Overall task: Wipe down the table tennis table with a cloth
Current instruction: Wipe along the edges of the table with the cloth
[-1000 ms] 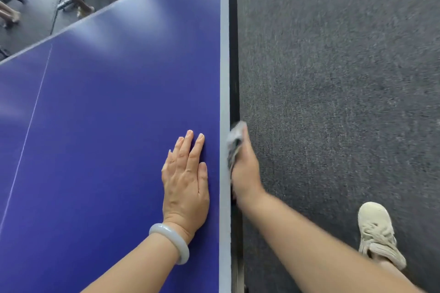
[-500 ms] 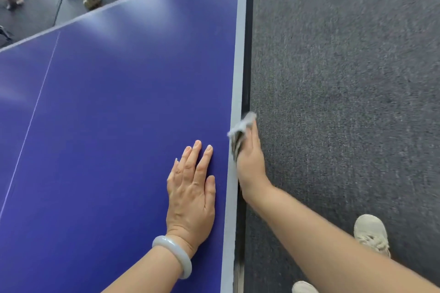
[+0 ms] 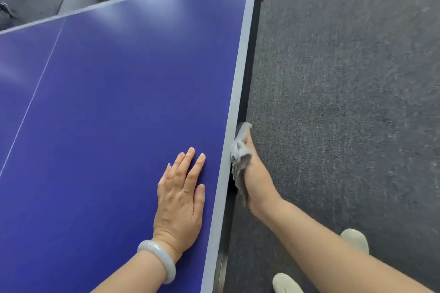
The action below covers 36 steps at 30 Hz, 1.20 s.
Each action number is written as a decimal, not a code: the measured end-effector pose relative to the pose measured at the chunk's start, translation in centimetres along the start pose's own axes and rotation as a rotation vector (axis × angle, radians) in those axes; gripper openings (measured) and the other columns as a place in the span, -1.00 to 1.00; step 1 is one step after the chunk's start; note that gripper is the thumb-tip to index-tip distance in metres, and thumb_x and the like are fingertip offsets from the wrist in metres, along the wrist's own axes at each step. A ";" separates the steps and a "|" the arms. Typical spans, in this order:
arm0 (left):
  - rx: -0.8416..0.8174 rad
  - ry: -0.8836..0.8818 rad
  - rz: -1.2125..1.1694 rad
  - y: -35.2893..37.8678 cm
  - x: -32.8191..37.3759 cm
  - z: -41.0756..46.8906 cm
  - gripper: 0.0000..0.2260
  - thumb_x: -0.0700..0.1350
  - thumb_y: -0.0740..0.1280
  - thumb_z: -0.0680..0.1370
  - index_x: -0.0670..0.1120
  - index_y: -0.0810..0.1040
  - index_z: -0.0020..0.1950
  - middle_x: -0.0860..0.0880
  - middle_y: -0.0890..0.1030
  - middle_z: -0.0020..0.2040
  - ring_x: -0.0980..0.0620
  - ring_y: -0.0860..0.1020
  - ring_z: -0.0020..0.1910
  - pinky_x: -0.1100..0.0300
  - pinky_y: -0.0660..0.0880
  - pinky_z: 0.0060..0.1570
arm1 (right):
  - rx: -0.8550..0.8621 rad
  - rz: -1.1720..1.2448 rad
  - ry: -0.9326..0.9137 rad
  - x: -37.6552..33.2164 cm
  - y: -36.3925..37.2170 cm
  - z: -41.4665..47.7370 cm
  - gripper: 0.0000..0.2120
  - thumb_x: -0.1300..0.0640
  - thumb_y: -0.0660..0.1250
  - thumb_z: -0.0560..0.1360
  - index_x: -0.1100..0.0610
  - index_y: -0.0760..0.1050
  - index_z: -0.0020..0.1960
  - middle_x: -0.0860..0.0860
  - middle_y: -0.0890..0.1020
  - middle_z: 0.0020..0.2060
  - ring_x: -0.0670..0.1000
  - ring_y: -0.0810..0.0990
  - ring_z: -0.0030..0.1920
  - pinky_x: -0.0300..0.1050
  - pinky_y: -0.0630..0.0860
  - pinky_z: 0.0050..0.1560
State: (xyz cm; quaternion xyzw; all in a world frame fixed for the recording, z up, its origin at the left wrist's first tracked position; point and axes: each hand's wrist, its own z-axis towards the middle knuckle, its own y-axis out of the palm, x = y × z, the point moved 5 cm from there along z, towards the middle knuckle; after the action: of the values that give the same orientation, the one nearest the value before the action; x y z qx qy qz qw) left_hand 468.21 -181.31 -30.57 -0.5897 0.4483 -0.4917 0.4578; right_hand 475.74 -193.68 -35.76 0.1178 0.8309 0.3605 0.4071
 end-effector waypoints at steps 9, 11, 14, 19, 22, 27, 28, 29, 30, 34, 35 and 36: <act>0.002 0.026 0.002 0.1 -0.2 0.0 -0.53 -0.02 0.02 0.63 0.04 0.21 0.57 0.09 0.14 0.59 0.05 0.08 0.57 -0.03 0.05 0.51 | 0.169 -0.260 -0.111 -3.8 -1.4 6.1 -0.35 -0.14 0.22 0.62 -0.13 0.00 0.61 -0.04 0.41 0.46 -0.06 0.41 0.42 0.03 0.27 0.51; -0.005 0.016 0.006 0.2 -0.2 -0.2 -0.52 -0.02 0.02 0.63 0.03 0.21 0.57 0.08 0.15 0.58 0.05 0.09 0.57 -0.06 0.06 0.50 | 0.188 -0.315 -0.103 -3.6 -1.5 6.3 -0.35 -0.13 0.22 0.62 -0.13 -0.01 0.60 -0.01 0.43 0.43 -0.01 0.43 0.41 0.06 0.28 0.50; -0.018 0.003 0.025 0.0 0.0 0.0 -0.52 -0.04 0.01 0.61 0.00 0.24 0.56 0.03 0.19 0.57 0.00 0.14 0.55 -0.08 0.10 0.46 | 0.212 -0.402 -0.086 -4.0 -1.3 6.4 -0.33 -0.14 0.19 0.63 -0.12 -0.08 0.61 0.01 0.40 0.44 -0.02 0.41 0.41 0.03 0.26 0.51; -0.024 0.037 0.043 -0.8 0.3 0.7 -0.54 -0.03 0.06 0.58 -0.06 0.39 0.47 -0.04 0.34 0.46 -0.06 0.28 0.43 -0.09 0.27 0.37 | 0.225 -0.403 -0.115 -3.8 -1.3 6.7 -0.33 -0.12 0.19 0.63 -0.08 -0.07 0.62 -0.02 0.38 0.47 -0.05 0.38 0.44 0.00 0.23 0.53; -0.039 0.080 0.013 -2.3 0.3 2.8 -0.62 -0.02 0.15 0.57 -0.06 0.48 0.36 -0.03 0.42 0.33 -0.07 0.38 0.29 -0.14 0.40 0.29 | 0.229 -0.376 -0.134 -3.8 -1.2 6.5 -0.34 -0.10 0.20 0.63 -0.06 -0.05 0.62 -0.03 0.35 0.49 -0.08 0.36 0.44 -0.05 0.21 0.53; 0.006 0.192 0.038 -3.6 1.4 11.3 -0.65 -0.23 0.30 0.57 -0.18 0.48 0.36 -0.14 0.41 0.41 -0.16 0.39 0.39 -0.10 0.29 0.39 | 0.269 -0.379 -0.136 -3.6 -1.4 6.7 -0.36 -0.12 0.21 0.62 -0.12 0.01 0.61 -0.03 0.41 0.45 -0.04 0.39 0.43 0.03 0.24 0.52; 0.015 0.174 0.042 -3.6 1.7 13.4 -0.63 -0.23 0.29 0.59 -0.19 0.44 0.40 -0.15 0.36 0.45 -0.16 0.35 0.43 -0.08 0.24 0.42 | 0.277 -0.380 -0.139 -3.6 -1.5 6.7 -0.37 -0.12 0.21 0.63 -0.12 0.03 0.61 -0.04 0.41 0.45 -0.05 0.39 0.44 0.02 0.24 0.52; 0.021 0.144 0.038 -3.6 1.9 15.5 -0.60 -0.21 0.26 0.61 -0.19 0.38 0.45 -0.14 0.31 0.50 -0.14 0.29 0.47 -0.04 0.18 0.45 | 0.278 -0.382 -0.145 -3.5 -1.5 6.7 -0.38 -0.11 0.22 0.63 -0.12 0.03 0.61 -0.06 0.41 0.46 -0.07 0.38 0.44 0.01 0.23 0.52; 0.025 0.111 0.025 -3.5 2.1 17.5 -0.58 -0.18 0.22 0.63 -0.18 0.32 0.50 -0.13 0.25 0.53 -0.11 0.23 0.51 0.00 0.12 0.46 | 0.279 -0.383 -0.148 -3.5 -1.5 6.7 -0.38 -0.10 0.22 0.63 -0.12 0.04 0.60 -0.07 0.41 0.46 -0.09 0.38 0.44 0.01 0.23 0.52; 0.028 0.046 -0.008 -2.8 3.4 24.3 -0.56 -0.08 0.09 0.69 -0.11 0.18 0.57 -0.06 0.11 0.60 -0.03 0.05 0.57 0.07 -0.02 0.50 | 0.289 -0.372 -0.175 -3.9 -1.5 6.5 -0.36 -0.06 0.24 0.63 -0.11 0.02 0.61 -0.08 0.38 0.47 -0.10 0.39 0.44 -0.01 0.23 0.53; 0.031 0.031 -0.018 -2.6 3.6 25.4 -0.56 -0.07 0.06 0.69 -0.09 0.17 0.58 -0.05 0.10 0.60 -0.02 0.04 0.58 0.08 -0.03 0.51 | 0.284 -0.384 -0.174 -3.9 -1.5 6.4 -0.36 -0.04 0.24 0.63 -0.12 0.00 0.61 -0.05 0.37 0.47 -0.06 0.39 0.44 0.01 0.23 0.52; 0.041 0.009 -0.034 -2.3 3.8 26.1 -0.57 -0.08 0.05 0.70 -0.08 0.17 0.58 -0.04 0.11 0.60 -0.01 0.04 0.58 0.08 -0.04 0.52 | 0.274 -0.392 -0.167 -3.9 -1.5 6.3 -0.35 -0.02 0.24 0.64 -0.15 -0.03 0.61 -0.03 0.36 0.46 -0.02 0.39 0.44 0.02 0.23 0.52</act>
State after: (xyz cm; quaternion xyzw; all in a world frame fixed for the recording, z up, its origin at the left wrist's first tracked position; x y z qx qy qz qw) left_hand 494.66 -182.02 -30.24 -0.5854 0.4301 -0.5110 0.4595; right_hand 483.14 -193.50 -37.12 0.0377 0.8425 0.1478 0.5166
